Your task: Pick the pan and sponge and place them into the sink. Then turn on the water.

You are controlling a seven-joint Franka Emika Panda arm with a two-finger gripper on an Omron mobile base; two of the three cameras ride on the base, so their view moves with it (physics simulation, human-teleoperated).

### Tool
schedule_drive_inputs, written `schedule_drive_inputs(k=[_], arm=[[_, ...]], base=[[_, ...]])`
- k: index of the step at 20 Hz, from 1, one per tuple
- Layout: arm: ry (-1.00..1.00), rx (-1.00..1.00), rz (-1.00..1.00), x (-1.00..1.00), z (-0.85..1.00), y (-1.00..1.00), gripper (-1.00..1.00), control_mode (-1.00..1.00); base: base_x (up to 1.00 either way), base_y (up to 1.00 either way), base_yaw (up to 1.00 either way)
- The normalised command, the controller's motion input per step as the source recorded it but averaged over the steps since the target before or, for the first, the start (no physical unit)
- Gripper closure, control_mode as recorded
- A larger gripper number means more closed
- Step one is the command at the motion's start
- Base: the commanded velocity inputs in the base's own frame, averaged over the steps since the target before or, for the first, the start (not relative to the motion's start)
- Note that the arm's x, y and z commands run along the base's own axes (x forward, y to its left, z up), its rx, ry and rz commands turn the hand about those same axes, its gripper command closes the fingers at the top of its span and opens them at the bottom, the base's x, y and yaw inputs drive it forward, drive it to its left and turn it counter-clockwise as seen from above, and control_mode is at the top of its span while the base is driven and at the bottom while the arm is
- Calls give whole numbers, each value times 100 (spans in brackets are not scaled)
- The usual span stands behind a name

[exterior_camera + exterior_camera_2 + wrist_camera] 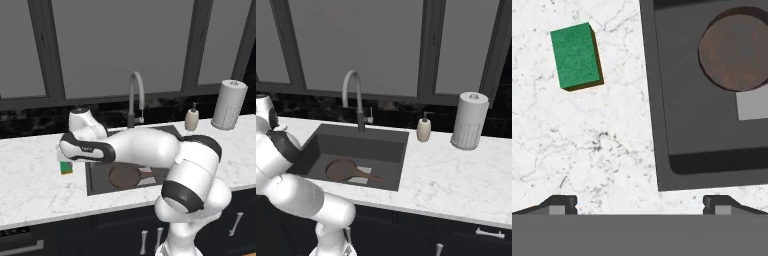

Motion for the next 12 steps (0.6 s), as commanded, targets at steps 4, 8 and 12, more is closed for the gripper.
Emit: schedule_drive_inputs(k=[4,8,12], arm=[[0,-4,0,40,-1,31,-100,-100],[0,-4,0,37,-7,32,-100,-100],[0,-1,0,23,-20,6,-100,-100]], base=[[0,0,0],[0,0,0],[0,0,0]])
